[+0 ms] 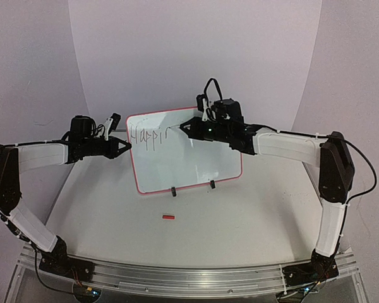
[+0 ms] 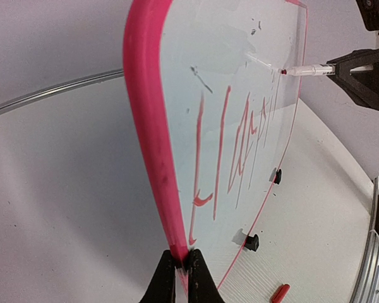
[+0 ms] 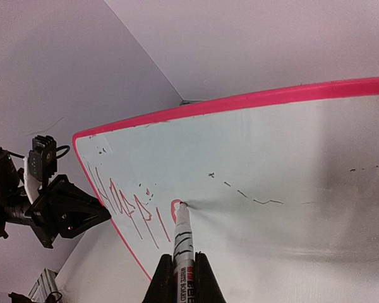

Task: Write a sentence on the whiteboard

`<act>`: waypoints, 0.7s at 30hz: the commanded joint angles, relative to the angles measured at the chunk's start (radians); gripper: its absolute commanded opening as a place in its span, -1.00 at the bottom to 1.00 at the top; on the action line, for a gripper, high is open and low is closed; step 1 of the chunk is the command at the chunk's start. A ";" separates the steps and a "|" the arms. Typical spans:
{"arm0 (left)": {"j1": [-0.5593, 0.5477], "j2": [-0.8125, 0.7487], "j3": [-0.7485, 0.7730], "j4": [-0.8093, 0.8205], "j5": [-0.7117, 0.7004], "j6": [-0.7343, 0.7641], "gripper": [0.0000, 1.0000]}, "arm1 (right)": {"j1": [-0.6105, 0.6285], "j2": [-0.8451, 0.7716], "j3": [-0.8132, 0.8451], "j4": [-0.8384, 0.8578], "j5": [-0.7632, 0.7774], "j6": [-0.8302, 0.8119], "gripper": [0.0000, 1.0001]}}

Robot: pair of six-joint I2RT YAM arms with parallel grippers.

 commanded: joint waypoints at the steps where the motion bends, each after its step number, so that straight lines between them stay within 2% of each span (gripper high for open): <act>1: -0.003 -0.011 0.031 -0.025 -0.033 0.062 -1.00 | -0.013 -0.037 -0.023 0.024 0.023 0.016 -1.00; 21: -0.004 -0.010 0.034 -0.030 -0.035 0.060 -1.00 | -0.013 -0.090 -0.090 0.025 -0.053 0.030 -1.00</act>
